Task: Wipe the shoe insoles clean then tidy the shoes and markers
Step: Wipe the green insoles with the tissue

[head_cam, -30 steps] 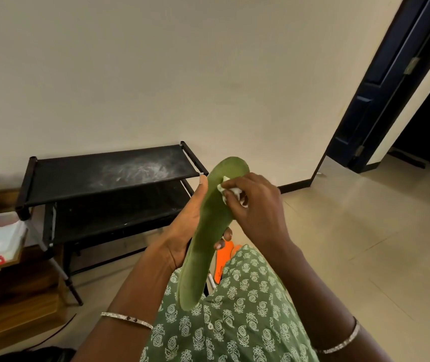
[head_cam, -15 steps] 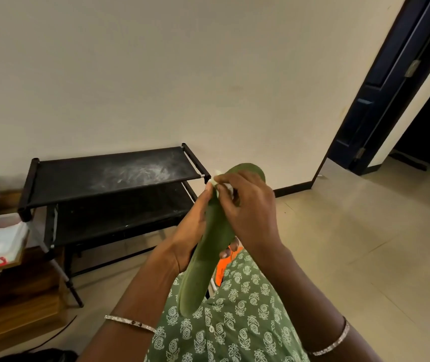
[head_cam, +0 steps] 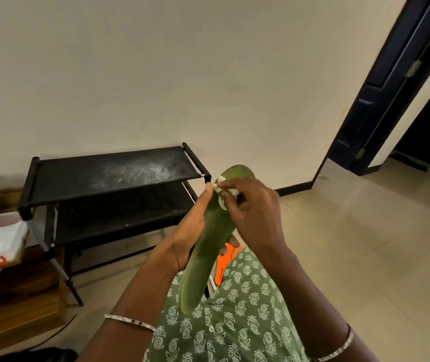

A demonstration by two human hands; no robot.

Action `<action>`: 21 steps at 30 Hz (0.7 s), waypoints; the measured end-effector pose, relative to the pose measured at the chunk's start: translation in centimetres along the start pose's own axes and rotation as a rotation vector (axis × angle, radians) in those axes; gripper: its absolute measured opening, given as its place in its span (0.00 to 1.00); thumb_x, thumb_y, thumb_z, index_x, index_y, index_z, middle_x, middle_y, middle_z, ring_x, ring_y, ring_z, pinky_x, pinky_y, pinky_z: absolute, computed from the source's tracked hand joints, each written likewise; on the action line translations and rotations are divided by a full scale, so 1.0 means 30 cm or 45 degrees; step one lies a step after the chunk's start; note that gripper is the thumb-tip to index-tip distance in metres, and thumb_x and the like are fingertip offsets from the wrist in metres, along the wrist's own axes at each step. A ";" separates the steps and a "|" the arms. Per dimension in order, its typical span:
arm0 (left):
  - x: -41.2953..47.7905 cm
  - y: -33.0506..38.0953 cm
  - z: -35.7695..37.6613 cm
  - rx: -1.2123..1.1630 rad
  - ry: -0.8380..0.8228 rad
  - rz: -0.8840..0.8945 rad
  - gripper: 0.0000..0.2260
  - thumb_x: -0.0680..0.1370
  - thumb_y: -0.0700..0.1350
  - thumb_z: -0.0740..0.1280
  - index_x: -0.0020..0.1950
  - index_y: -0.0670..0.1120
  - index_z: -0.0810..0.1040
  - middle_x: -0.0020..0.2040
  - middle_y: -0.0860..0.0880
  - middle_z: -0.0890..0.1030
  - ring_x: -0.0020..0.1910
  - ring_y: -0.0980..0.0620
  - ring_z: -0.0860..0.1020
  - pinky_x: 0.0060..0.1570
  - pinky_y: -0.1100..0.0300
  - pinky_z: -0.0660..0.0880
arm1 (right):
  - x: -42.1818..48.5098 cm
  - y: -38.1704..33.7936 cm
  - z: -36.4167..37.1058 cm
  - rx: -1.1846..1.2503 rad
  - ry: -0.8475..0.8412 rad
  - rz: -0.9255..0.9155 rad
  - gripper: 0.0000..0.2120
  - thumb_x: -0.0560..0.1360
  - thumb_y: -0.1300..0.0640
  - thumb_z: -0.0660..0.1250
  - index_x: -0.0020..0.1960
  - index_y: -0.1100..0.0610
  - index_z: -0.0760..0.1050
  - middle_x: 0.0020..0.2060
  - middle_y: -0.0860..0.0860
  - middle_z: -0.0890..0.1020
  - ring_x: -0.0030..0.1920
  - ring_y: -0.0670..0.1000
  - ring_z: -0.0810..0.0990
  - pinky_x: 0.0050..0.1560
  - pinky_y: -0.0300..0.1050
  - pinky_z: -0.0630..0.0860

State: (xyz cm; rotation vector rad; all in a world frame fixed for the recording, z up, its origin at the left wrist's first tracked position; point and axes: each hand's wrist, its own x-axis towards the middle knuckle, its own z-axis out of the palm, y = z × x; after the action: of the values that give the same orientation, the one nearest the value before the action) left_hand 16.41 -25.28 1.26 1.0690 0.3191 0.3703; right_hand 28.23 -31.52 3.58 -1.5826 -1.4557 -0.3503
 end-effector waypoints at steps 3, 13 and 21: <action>-0.005 0.010 -0.011 0.012 0.062 -0.036 0.32 0.81 0.67 0.49 0.67 0.46 0.79 0.60 0.39 0.82 0.49 0.39 0.83 0.38 0.52 0.80 | 0.055 0.034 -0.056 0.080 0.219 0.187 0.10 0.74 0.62 0.71 0.53 0.53 0.83 0.44 0.48 0.84 0.40 0.42 0.81 0.40 0.33 0.77; 0.024 -0.011 -0.010 0.147 0.457 0.199 0.12 0.82 0.47 0.66 0.63 0.45 0.81 0.56 0.45 0.85 0.57 0.47 0.83 0.66 0.46 0.75 | 0.058 0.117 -0.082 -0.012 0.228 0.133 0.11 0.74 0.65 0.71 0.55 0.56 0.84 0.46 0.50 0.81 0.43 0.44 0.80 0.41 0.32 0.79; 0.023 -0.015 -0.012 0.164 0.560 0.381 0.09 0.82 0.44 0.66 0.60 0.45 0.82 0.52 0.44 0.86 0.51 0.46 0.85 0.53 0.53 0.82 | 0.020 0.114 -0.005 -0.083 0.008 0.061 0.15 0.72 0.68 0.69 0.55 0.56 0.85 0.51 0.51 0.83 0.47 0.49 0.82 0.47 0.43 0.81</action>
State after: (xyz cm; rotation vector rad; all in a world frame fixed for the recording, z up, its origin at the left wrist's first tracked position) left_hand 16.94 -24.90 0.64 1.1596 0.5817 0.8678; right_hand 31.51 -30.82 2.64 -1.6641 -1.4114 -0.3778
